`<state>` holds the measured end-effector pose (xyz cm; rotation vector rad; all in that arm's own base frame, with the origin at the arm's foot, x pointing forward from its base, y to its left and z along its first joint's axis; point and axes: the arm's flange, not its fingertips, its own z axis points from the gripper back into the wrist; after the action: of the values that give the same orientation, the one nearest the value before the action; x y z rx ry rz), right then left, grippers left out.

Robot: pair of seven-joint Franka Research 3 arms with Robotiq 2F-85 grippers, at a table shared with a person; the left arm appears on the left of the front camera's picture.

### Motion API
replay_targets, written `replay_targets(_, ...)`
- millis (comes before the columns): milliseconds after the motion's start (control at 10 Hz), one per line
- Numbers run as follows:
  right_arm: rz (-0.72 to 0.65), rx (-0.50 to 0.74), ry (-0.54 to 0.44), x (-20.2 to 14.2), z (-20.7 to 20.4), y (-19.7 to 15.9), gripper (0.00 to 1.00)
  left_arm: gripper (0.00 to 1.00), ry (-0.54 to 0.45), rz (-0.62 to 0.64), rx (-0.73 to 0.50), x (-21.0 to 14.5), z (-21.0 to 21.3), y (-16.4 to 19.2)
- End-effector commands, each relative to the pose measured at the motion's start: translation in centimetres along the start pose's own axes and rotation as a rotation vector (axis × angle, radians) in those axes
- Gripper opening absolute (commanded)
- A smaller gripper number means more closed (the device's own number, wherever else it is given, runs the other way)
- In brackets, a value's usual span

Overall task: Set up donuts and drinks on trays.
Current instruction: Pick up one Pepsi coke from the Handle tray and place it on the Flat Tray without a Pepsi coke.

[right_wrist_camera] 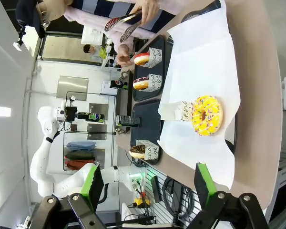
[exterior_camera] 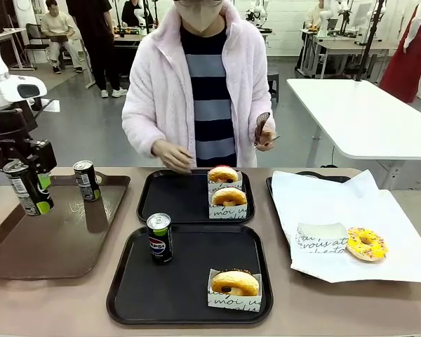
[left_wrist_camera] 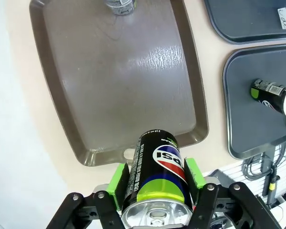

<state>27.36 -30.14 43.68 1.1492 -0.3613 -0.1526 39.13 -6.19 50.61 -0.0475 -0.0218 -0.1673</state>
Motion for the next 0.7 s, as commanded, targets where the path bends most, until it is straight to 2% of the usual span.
replay_targets(0,0.007,0.013,-0.005,0.0,0.1,0.1,1.00,0.60,-0.005,0.008,0.003,1.5,0.2,-0.8)
replay_targets(400,0.007,0.013,-0.005,0.0,0.1,0.1,1.00,0.60,0.011,-0.012,0.005,1.1,-0.4,-0.6)
replay_targets(600,0.007,0.013,-0.005,0.0,0.1,0.1,1.00,0.60,-0.064,-0.057,-0.034,3.8,-1.0,-2.8)
